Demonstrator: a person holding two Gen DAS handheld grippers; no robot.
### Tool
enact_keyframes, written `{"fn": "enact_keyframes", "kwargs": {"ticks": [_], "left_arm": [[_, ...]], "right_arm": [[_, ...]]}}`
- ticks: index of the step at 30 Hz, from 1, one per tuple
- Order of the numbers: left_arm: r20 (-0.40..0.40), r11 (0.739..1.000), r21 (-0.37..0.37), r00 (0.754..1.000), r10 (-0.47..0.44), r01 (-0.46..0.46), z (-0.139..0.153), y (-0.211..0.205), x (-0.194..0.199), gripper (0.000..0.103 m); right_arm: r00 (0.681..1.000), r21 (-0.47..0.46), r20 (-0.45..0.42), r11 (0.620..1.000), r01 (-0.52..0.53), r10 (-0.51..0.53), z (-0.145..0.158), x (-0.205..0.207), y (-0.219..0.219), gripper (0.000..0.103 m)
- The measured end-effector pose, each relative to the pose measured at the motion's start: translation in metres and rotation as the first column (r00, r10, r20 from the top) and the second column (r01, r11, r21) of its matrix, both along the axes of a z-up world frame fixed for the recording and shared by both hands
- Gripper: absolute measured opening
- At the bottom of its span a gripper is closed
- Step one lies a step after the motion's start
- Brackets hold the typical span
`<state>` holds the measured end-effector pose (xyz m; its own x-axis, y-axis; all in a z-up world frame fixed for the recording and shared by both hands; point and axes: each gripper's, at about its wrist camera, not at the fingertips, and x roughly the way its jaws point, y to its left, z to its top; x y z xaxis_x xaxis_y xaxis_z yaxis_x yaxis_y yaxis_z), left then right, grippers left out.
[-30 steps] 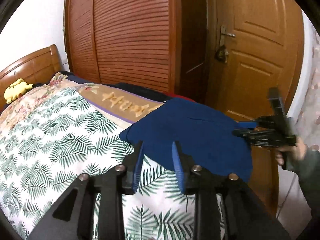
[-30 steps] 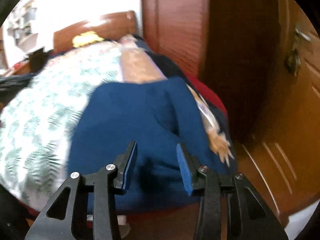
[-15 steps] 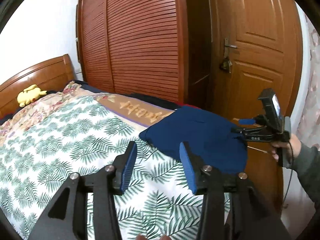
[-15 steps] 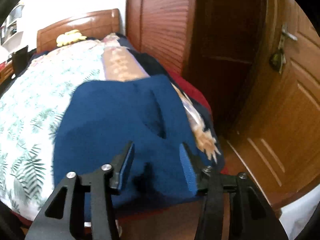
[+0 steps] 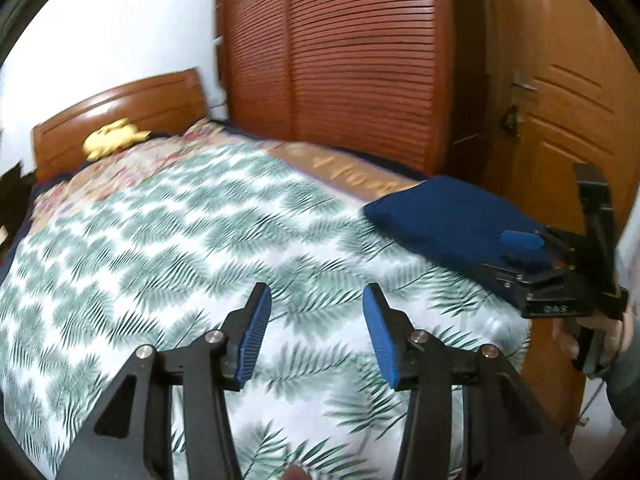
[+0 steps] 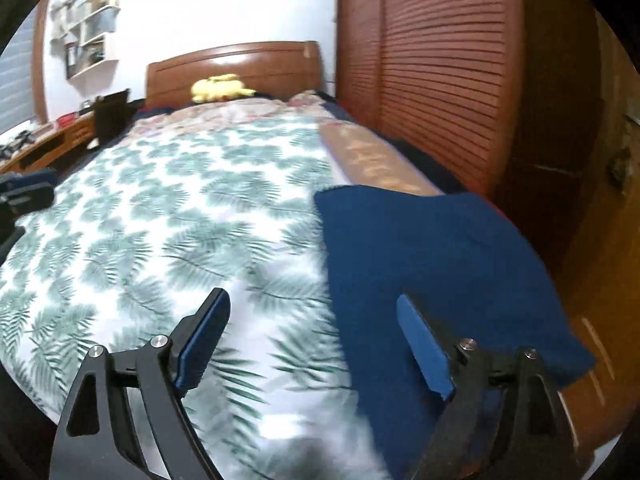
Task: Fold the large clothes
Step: 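Open both tools and release the jacket on the bed corner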
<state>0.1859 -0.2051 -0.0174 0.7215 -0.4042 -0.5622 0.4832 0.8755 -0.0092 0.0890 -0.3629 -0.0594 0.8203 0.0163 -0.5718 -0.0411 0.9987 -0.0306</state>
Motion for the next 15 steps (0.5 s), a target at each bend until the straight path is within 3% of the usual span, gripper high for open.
{"fn": "enact_keyframes", "kwargs": {"ticks": [7,15], "left_arm": [[-0.043,0.987,-0.015,0.986,0.162,-0.163,-0.03,0.062,-0.009,0.047],[-0.025,0.949,-0.011,0.949,0.314,-0.314,-0.034,0.121,-0.045,0.047]], "right_arm": [[0.994,0.016,0.005,0.994,-0.107,0.107,-0.006,0.017,0.075,0.089],[0.976,0.03,0.005,0.976,-0.216,0.216,-0.014,0.016,0.157,0.089]]}}
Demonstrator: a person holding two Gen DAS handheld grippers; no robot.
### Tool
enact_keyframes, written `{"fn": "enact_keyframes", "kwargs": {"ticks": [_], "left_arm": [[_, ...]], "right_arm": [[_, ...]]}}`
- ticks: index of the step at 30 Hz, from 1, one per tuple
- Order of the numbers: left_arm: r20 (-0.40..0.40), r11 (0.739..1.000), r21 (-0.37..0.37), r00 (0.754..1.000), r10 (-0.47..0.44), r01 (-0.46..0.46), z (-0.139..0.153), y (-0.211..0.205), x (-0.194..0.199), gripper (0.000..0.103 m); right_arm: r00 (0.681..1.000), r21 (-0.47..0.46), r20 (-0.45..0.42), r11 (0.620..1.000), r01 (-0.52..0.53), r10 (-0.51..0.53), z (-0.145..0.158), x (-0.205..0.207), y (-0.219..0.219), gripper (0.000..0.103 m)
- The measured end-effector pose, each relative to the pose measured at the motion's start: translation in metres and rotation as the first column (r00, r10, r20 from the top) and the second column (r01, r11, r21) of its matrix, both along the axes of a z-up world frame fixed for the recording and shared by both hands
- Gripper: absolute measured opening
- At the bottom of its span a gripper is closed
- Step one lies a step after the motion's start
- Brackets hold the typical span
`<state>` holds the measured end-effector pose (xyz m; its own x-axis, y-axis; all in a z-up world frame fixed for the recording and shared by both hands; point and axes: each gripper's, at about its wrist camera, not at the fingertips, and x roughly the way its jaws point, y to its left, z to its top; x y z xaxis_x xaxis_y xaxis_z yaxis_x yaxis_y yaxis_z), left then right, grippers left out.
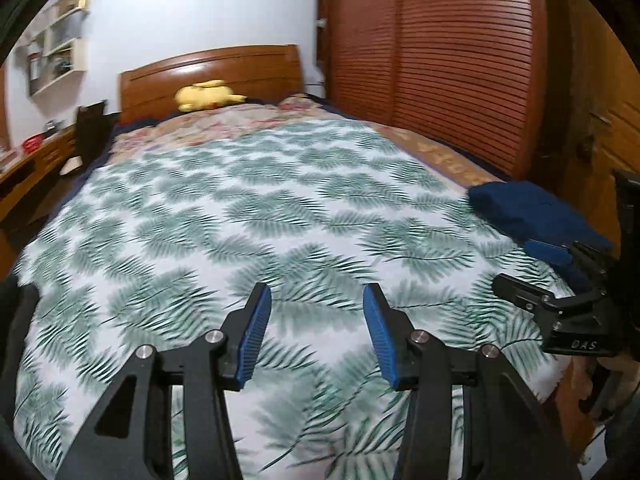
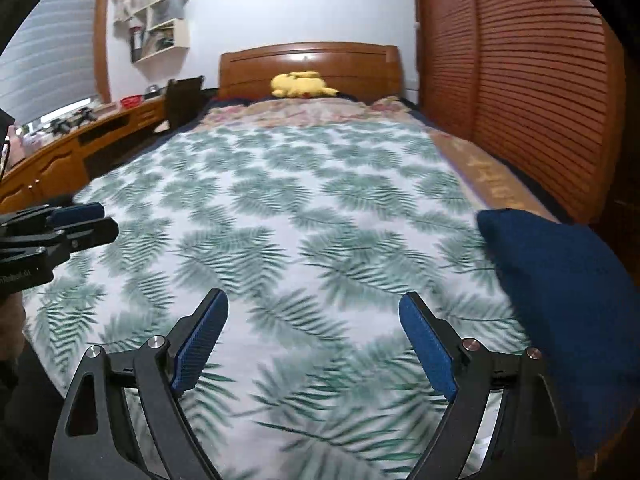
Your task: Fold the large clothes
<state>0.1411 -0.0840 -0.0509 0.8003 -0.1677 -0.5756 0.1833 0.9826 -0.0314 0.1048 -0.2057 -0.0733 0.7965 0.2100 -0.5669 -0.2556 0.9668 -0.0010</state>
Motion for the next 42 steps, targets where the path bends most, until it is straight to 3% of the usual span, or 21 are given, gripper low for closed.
{"fn": "enact_keyframes", "kwargs": {"ticks": [10,14,42], "left_arm": [[0.042,0.983,-0.009,0.982,0.185,-0.185,0.008,0.072,-0.049,0.048],[0.051,0.976,-0.01,0.974,0.22,-0.219,0.009,0.086,-0.057,0.048],[0.113,0.972,-0.027,0.965,0.237,-0.235,0.026,0.09,-0.08,0.049]], "right_arm": [[0.996,0.044,0.058,0.996,-0.077,0.075,0.024,-0.024,0.065,0.089],[0.992,0.056,0.08,0.993,-0.1,0.095,0.031,-0.029,0.081,0.089],[0.99,0.08,0.108,0.992,-0.102,0.094,0.038,-0.041,0.092,0.089]]}}
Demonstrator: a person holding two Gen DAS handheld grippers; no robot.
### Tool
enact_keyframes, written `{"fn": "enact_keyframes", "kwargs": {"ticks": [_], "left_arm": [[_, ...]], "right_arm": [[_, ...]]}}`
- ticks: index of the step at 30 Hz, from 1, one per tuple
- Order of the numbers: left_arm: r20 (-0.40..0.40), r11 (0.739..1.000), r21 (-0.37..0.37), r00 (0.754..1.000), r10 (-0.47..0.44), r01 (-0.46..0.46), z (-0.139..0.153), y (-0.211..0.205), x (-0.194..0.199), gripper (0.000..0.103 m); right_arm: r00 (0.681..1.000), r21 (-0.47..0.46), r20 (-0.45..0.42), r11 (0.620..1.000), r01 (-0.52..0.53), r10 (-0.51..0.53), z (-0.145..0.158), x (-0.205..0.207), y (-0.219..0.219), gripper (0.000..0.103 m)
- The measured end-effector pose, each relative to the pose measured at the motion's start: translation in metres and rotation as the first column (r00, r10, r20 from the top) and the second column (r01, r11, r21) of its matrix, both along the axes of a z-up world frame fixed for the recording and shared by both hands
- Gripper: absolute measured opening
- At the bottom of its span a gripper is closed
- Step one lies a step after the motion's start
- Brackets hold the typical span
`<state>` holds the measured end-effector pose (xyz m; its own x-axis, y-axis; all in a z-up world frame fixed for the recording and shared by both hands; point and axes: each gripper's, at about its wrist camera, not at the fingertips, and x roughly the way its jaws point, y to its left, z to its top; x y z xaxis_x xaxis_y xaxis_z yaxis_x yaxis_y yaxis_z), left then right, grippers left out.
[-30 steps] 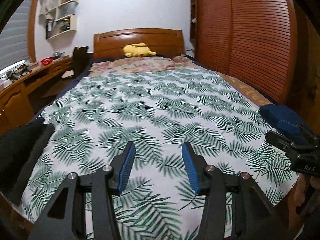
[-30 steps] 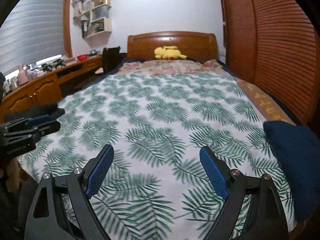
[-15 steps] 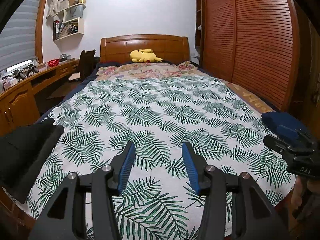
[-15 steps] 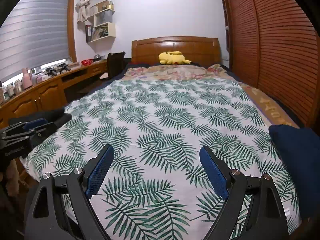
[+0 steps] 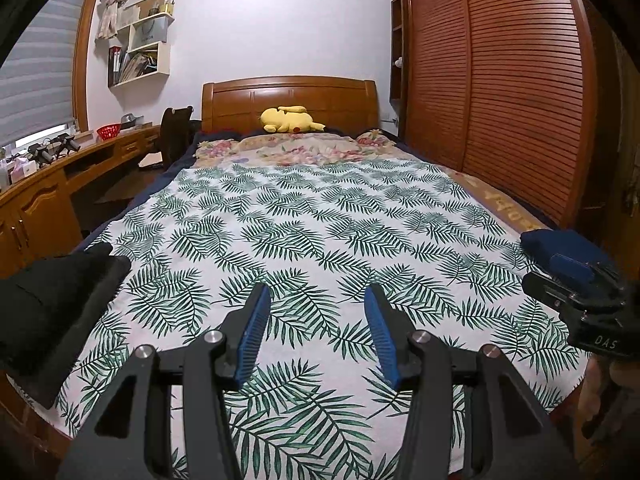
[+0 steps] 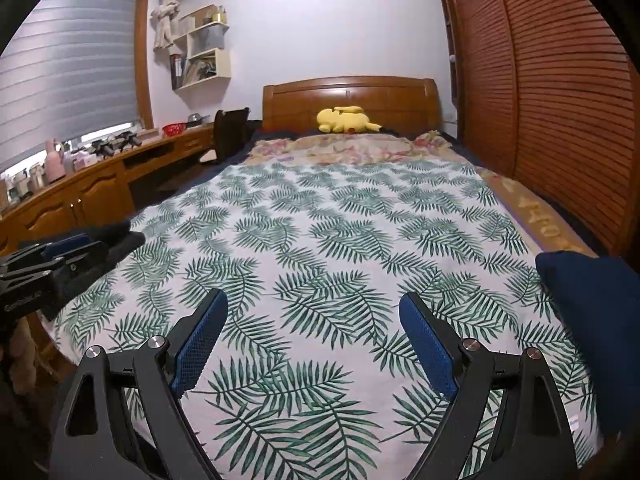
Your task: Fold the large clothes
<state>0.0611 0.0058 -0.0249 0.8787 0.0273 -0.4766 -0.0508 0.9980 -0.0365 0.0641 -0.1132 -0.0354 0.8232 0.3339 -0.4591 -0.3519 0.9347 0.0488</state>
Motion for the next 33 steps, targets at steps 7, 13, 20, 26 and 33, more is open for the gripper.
{"fn": "enact_keyframes", "kwargs": {"ticks": [7,13,20,26,33], "left_arm": [[0.004,1.0,-0.006,1.0,0.006,-0.006,0.0,0.002,-0.002,0.049],[0.007,1.0,-0.007,1.0,0.01,-0.01,0.001,0.002,-0.004,0.049],[0.012,1.0,-0.011,1.0,0.016,-0.016,0.002,0.004,-0.005,0.049],[0.017,1.0,-0.019,1.0,0.023,-0.023,0.002,0.005,-0.009,0.049],[0.025,1.0,-0.016,0.999,0.024,-0.024,0.003,0.005,-0.013,0.049]], "right_arm": [[1.0,0.004,0.006,1.0,0.002,-0.002,0.005,0.001,0.0,0.089],[1.0,0.008,0.011,1.0,0.001,-0.002,0.006,-0.001,0.0,0.089],[1.0,0.01,0.013,1.0,0.003,-0.003,0.007,-0.001,0.0,0.089],[1.0,0.01,0.014,1.0,0.003,-0.003,0.007,-0.001,-0.001,0.089],[1.0,0.012,0.015,1.0,0.004,-0.004,0.007,-0.001,-0.001,0.089]]}}
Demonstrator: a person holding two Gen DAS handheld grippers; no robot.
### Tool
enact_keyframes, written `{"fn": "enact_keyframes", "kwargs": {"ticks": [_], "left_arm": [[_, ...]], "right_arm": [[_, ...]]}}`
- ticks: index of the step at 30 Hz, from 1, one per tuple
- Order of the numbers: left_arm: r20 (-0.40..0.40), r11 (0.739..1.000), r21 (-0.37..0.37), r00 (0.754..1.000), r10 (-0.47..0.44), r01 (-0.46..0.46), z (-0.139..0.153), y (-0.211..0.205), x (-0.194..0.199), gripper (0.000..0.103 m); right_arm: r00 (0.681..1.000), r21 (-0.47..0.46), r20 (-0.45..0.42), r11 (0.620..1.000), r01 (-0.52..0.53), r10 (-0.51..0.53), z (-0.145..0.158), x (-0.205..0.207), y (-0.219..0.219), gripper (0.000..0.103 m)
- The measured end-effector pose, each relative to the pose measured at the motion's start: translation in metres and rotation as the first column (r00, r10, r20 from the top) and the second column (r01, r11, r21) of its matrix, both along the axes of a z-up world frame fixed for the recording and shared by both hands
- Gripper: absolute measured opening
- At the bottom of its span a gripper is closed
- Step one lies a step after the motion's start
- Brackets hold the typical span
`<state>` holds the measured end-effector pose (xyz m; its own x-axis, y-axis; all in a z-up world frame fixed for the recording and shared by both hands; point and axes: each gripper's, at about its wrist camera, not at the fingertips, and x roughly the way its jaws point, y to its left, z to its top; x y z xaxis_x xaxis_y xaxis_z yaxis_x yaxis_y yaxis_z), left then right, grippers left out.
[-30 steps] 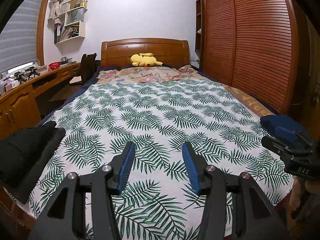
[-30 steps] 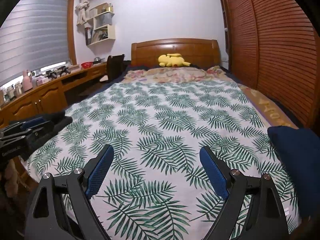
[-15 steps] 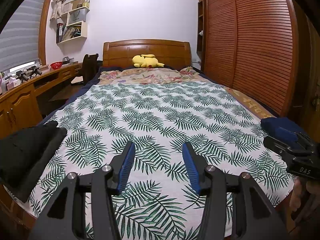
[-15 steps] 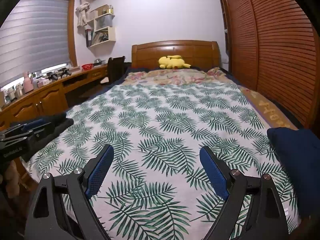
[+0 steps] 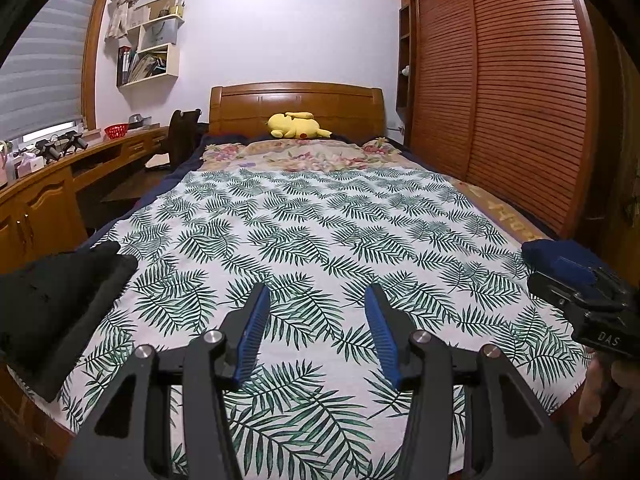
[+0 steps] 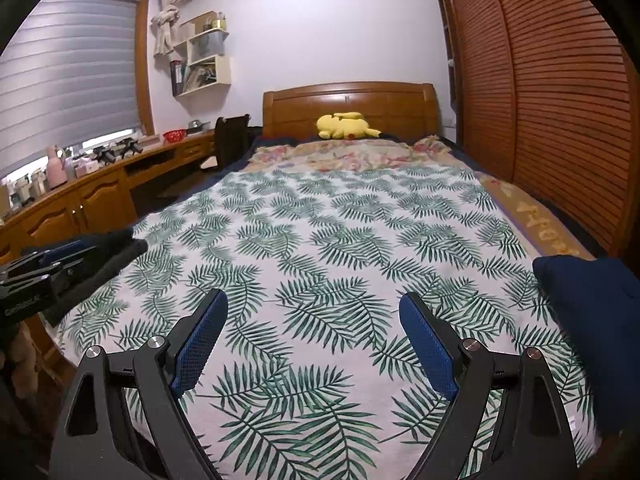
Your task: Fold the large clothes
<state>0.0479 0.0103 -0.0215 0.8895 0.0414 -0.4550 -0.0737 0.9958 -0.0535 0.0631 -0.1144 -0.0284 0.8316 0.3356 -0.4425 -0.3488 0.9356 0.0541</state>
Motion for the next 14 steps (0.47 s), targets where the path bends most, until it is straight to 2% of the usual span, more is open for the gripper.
{"fn": "enact_keyframes", "kwargs": {"ticks": [14], "left_arm": [[0.007,1.0,0.003,1.0,0.006,-0.006,0.0021,-0.0002,-0.0006,0.049]], "right_arm": [[1.0,0.001,0.003,1.0,0.007,-0.007,0.0048,0.0004,-0.0008,0.089]]}}
